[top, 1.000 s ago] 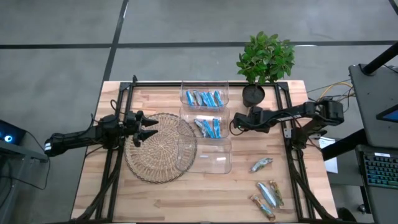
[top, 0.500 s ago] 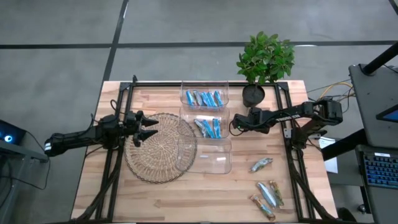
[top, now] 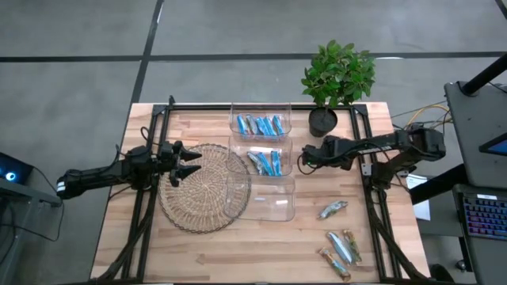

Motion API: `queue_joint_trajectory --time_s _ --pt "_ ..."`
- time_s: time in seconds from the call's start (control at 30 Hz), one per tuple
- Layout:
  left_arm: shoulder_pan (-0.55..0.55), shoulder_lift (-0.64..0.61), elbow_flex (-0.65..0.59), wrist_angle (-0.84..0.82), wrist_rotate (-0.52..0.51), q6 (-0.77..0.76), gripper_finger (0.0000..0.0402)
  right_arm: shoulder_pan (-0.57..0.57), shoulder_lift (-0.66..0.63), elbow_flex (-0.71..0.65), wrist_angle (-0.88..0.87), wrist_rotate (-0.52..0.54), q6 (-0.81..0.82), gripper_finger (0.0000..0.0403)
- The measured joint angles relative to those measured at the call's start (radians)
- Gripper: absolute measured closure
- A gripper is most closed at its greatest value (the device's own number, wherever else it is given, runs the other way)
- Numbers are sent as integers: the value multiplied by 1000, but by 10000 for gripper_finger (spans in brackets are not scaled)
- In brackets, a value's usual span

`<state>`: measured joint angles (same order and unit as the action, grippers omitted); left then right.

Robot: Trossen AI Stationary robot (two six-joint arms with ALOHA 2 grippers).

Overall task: Pick and place Granola Bars by type
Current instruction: Put the yellow granola bar into the bottom transparent bin

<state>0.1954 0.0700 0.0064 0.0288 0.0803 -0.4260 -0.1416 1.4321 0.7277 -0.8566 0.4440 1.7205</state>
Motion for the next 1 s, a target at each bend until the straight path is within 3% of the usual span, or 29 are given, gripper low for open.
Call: queue_joint_trajectory --time_s 0.27,0.53,1.0 --pt "0 0 0 0 0 0 140 93 -103 140 -217 1 26 390" --pt "0 0 0 0 0 0 140 193 -123 363 -473 29 27 390" --pt "0 0 0 0 0 0 140 291 -3 774 -716 72 19 390"
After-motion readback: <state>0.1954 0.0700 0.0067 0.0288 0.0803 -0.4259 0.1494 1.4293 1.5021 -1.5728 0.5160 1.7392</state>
